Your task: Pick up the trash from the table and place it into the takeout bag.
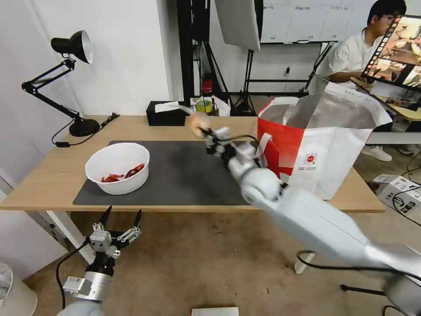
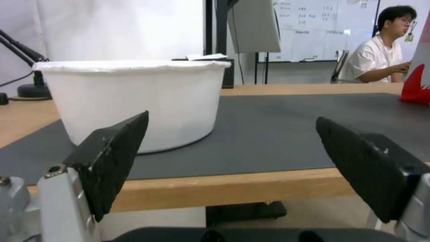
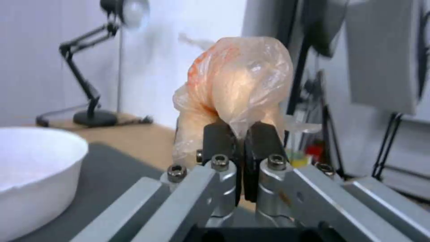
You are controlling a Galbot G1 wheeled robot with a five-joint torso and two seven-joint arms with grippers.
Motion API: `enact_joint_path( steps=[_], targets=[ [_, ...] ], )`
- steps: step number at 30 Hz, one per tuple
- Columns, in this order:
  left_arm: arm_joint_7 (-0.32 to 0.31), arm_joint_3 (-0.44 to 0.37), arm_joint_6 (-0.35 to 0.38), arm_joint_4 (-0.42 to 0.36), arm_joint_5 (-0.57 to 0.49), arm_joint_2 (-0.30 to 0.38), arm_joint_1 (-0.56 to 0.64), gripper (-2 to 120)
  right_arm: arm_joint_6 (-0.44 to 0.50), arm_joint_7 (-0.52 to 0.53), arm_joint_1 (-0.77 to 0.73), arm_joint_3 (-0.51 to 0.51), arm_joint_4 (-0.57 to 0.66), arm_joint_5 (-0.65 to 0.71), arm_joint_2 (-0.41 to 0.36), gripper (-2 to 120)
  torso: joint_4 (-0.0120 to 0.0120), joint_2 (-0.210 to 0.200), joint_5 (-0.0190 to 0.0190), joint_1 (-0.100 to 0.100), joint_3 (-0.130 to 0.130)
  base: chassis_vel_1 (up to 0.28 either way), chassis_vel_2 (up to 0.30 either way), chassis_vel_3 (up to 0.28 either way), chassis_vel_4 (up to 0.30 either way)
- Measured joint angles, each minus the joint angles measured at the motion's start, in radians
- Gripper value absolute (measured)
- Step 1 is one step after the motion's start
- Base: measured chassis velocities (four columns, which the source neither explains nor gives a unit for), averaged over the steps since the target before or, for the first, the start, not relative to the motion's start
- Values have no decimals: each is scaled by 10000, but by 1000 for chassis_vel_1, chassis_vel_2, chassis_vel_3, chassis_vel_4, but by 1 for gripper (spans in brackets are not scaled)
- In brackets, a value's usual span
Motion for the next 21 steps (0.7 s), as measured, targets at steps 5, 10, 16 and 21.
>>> enact_joint_path(
  steps=[5, 10, 16, 21],
  targets=[
    [-4, 3, 0, -44, 88, -26, 7, 100, 575, 78, -1175, 907, 719, -411, -460, 1, 1, -1, -1, 0, 0, 0, 0, 0, 0],
    [-4, -21, 0, -105, 143, -29, 53, 100, 1073, -51, -2331, 1801, 1166, -705, -714, 1, 0, -1, -1, -1, 0, 0, 0, 0, 0],
    [-4, -27, 15, -137, 171, -29, 44, 100, 1240, -148, -2759, 2424, 1456, -860, -755, 1, 2, 0, -5, 0, 0, 0, 0, 0, 0],
    [-17, -24, 39, -167, 196, -45, 45, 100, 1252, 136, -2419, 2966, 1630, -1083, -754, 0, 3, -1, -8, 1, 1, 0, 0, 0, 0]
  ],
)
